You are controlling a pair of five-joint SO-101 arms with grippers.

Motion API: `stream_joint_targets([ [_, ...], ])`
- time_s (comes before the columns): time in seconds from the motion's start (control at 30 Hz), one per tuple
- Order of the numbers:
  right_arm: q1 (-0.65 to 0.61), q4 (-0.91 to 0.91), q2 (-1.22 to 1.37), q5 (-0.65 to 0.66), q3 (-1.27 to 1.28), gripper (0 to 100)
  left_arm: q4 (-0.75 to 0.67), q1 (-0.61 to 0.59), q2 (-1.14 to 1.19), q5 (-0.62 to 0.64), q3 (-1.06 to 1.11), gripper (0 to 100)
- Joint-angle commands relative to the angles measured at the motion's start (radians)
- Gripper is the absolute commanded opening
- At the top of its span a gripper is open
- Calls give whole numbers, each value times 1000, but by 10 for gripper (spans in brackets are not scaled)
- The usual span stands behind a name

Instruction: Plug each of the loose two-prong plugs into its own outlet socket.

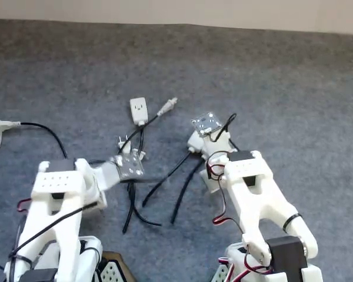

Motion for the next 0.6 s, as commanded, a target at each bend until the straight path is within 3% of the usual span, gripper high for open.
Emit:
stream_joint_targets([
  [0.0,8,-58,-42,11,25,354,38,-145,-12,-2,-191,5],
  [0.2,7,-79,-42,11,45,354,-57,-390,71,2,-398,5],
  [0.3,7,-79,-42,11,45,354,-124,-481,214,66,-507,5],
  [0.57,5,-82,-42,9,45,354,-132,-545,725,262,-944,4],
])
